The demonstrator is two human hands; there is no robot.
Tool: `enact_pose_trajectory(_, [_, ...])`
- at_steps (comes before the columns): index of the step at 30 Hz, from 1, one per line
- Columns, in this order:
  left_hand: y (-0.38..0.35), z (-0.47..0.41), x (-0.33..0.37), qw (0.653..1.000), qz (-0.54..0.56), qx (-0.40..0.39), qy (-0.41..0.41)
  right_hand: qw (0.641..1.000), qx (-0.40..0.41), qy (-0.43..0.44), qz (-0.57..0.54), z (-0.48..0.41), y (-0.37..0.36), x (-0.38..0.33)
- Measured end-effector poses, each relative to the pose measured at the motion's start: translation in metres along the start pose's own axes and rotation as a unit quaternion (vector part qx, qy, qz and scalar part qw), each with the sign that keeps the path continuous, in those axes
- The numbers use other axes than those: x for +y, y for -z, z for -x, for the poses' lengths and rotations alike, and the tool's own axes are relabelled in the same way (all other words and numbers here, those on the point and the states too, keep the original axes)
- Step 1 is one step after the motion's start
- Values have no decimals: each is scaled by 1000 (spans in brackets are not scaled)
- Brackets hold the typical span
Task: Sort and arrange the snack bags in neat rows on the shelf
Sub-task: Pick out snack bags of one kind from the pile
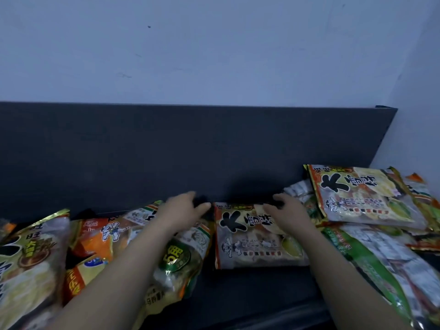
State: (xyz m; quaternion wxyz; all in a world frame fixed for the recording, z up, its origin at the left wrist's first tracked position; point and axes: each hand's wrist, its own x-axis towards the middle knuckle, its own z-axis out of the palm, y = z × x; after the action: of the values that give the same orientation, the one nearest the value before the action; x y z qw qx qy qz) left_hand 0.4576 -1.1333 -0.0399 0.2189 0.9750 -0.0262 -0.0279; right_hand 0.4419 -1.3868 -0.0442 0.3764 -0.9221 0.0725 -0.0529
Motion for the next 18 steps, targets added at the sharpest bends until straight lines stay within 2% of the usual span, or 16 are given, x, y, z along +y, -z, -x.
enact_pose_trajectory(2, [15, 5, -25, 993, -75, 51, 77, 998, -39, 38, 17, 7, -16, -13])
enact_pose_trajectory(3, [21, 8, -40, 987, -101, 49, 119, 996, -60, 59, 29, 12, -26, -20])
enact_pose_trajectory(5, [29, 16, -65, 976, -95, 11, 197, 990, -108, 91, 20, 24, -46, -35])
enact_pose_trajectory(7, [31, 23, -80, 969, -56, -28, 237, 982, -166, 89, -14, 32, -66, -44])
enact_pose_trajectory(9, [28, 28, -87, 972, -39, -4, 233, 976, -201, 81, -30, 37, -81, -49])
enact_pose_trajectory(13, [22, 35, -99, 970, 52, 149, 183, 972, -216, 74, -62, 47, -100, -50])
enact_pose_trajectory(16, [29, 46, -97, 940, 182, 258, 132, 972, -211, 70, -72, 50, -106, -48])
enact_pose_trajectory(18, [41, 53, -85, 910, 223, 338, 88, 972, -205, 65, -95, 53, -105, -50])
